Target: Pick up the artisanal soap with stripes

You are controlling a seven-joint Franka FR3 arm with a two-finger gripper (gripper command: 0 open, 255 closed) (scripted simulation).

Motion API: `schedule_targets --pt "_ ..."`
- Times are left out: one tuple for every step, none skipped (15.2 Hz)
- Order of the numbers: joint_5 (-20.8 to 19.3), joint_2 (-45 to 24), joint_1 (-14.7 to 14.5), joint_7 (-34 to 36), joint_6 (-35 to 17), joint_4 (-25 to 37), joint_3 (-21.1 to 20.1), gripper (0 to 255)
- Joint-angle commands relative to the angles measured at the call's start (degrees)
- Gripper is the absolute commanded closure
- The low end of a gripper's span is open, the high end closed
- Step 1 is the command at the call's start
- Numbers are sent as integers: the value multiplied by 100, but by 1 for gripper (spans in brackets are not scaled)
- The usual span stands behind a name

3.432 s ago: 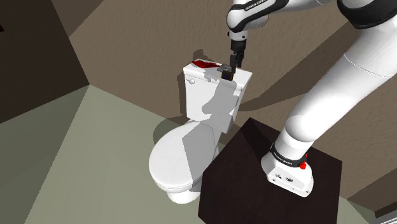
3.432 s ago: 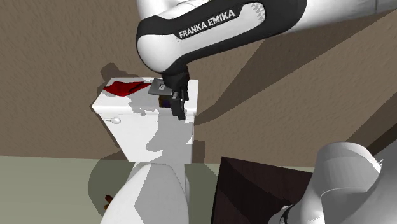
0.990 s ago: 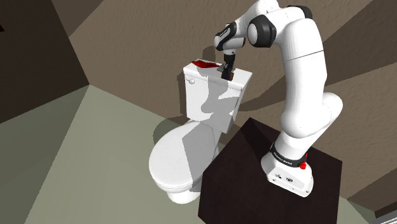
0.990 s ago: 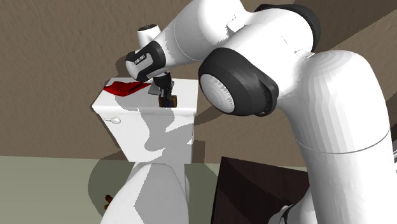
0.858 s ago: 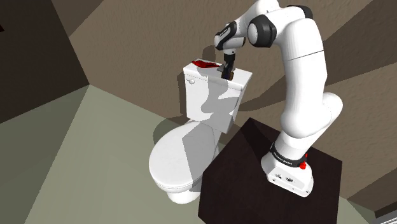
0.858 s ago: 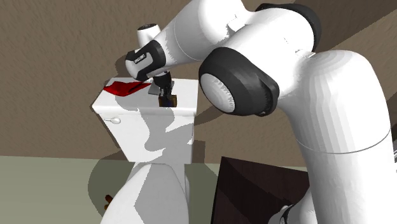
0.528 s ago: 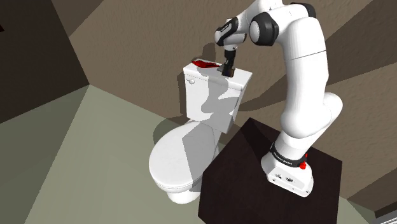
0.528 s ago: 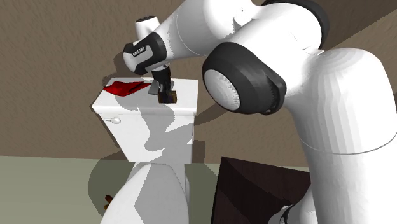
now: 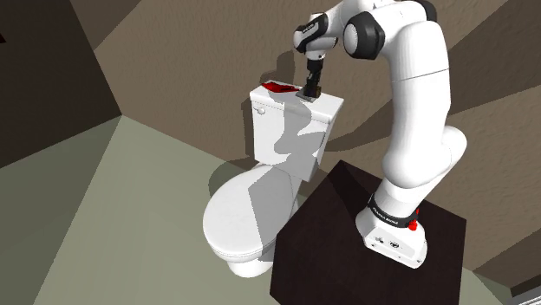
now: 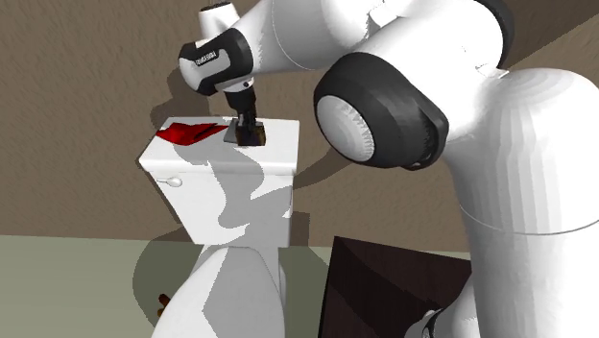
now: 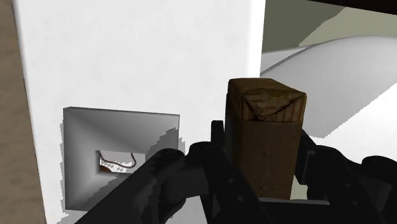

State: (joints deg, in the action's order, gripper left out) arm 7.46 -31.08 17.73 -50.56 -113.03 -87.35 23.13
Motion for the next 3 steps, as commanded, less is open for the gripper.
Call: schedule_targets --pt "-21 54 1 0 132 80 15 255" --pt "-23 59 0 1 141 85 16 255" --pt "-23 58 0 1 142 85 16 255"
